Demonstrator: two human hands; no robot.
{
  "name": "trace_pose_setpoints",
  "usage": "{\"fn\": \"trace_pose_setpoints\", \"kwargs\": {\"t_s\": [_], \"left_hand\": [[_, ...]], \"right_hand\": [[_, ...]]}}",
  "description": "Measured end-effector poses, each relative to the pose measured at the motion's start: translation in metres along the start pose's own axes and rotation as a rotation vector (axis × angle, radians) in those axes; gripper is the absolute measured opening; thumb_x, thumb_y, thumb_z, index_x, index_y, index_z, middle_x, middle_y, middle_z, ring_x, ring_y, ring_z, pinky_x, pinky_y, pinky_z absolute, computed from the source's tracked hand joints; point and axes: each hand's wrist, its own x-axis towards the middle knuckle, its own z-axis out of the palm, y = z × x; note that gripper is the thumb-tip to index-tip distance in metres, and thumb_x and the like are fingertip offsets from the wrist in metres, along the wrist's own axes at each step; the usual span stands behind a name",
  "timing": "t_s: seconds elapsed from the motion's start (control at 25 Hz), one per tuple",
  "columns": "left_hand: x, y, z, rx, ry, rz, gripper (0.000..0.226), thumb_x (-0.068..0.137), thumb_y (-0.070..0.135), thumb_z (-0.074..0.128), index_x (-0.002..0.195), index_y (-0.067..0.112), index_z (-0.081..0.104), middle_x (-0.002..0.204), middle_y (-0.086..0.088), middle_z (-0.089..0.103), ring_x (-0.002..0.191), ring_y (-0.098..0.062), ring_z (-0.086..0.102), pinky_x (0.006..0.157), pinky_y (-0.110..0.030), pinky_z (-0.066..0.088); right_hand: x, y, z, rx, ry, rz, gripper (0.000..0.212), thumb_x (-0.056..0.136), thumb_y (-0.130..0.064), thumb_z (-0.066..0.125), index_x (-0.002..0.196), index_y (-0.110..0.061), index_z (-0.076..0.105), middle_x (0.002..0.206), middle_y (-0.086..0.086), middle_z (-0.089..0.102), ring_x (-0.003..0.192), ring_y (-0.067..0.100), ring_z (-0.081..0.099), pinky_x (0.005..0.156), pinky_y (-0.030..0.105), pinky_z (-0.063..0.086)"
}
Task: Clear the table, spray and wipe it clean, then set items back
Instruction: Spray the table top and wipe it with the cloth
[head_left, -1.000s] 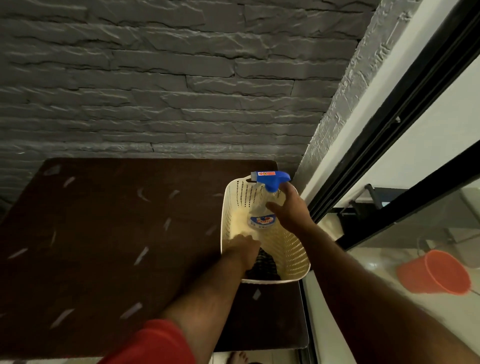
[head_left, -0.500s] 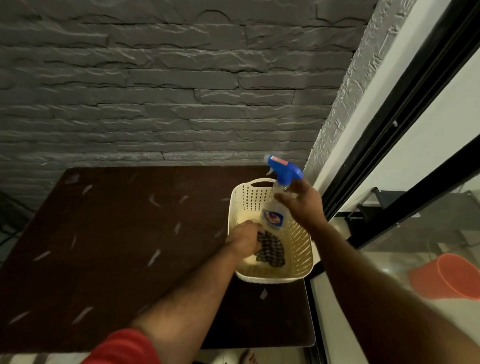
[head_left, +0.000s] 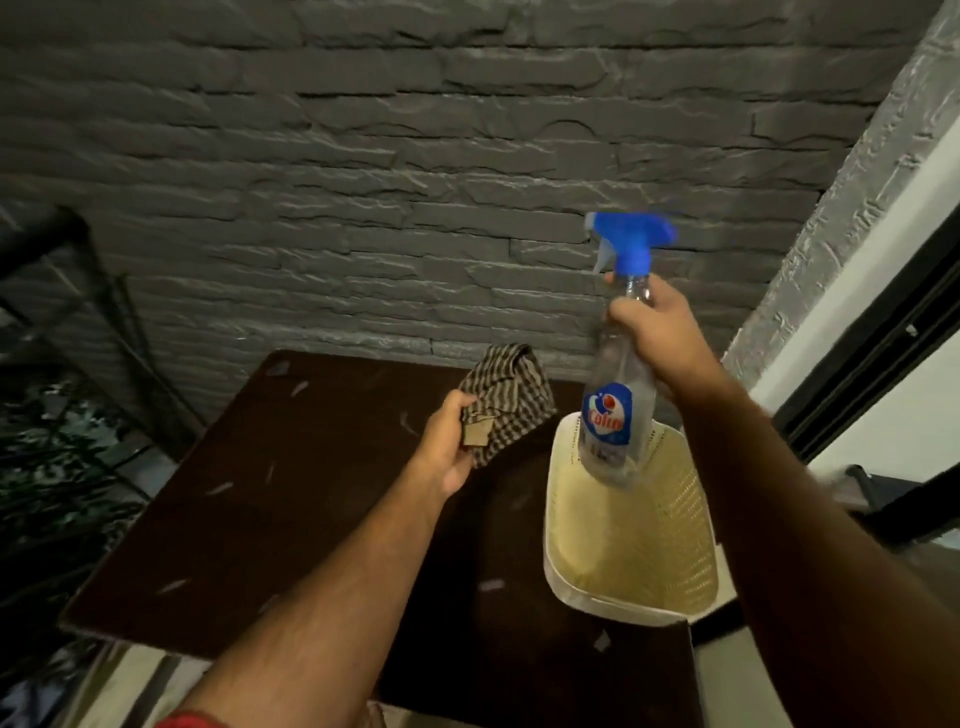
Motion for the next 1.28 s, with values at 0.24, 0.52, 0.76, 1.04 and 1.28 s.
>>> {"fn": "trace_pose_setpoints", "kwargs": {"t_s": [0.24,0.52,0.76,1.04,1.28], "left_hand": [[-0.008,0.048,-0.099,-0.206,0.169,0.005,0.034,0.093,0.032,0.045,0.109,0.007,0.061,0.1,-0.014,0.068,0.088,-0.024,0.063,0.069,-0.035,0.051],[-0.009,0.1,-0.248,-0.246,0.299,-0.052,0.032,0.093,0.031,0.042,0.102,0.008,0.063,0.082,-0.01,0.073,0.085,-0.023,0.063,0.072,-0.037,0.049],[0.008,0.145,-0.344,-0.136,0.337,-0.097,0.033,0.094,0.032,0.045,0.112,0.011,0.062,0.1,-0.012,0.07,0.09,-0.025,0.065,0.068,-0.039,0.05],[0.004,0.147,-0.396,-0.118,0.351,-0.148,0.034,0.095,0.03,0.044,0.118,0.01,0.059,0.111,-0.017,0.067,0.096,-0.029,0.063,0.071,-0.041,0.051],[-0.012,0.144,-0.392,-0.147,0.372,-0.104,0.027,0.095,0.028,0.043,0.11,0.012,0.059,0.107,-0.016,0.066,0.092,-0.028,0.063,0.073,-0.041,0.051]], "right_hand": [[-0.003,0.014,0.129,-0.01,-0.262,0.19,0.038,0.081,0.0,0.07,0.114,-0.001,0.05,0.086,0.016,0.061,0.069,0.022,0.064,0.067,0.032,0.058],[0.003,0.055,0.278,-0.067,-0.37,0.319,0.036,0.079,-0.002,0.072,0.111,-0.01,0.059,0.077,0.007,0.068,0.069,0.021,0.066,0.064,0.032,0.055],[0.019,0.066,0.379,-0.175,-0.353,0.377,0.036,0.08,-0.011,0.074,0.111,-0.016,0.057,0.095,0.01,0.067,0.076,0.02,0.066,0.066,0.03,0.056],[0.033,0.07,0.428,-0.244,-0.256,0.315,0.038,0.079,-0.01,0.075,0.111,-0.018,0.056,0.091,0.007,0.065,0.075,0.019,0.064,0.069,0.032,0.057],[0.031,0.07,0.424,-0.277,-0.257,0.3,0.038,0.08,-0.011,0.074,0.112,-0.018,0.055,0.096,0.009,0.066,0.076,0.019,0.064,0.068,0.033,0.056]]}}
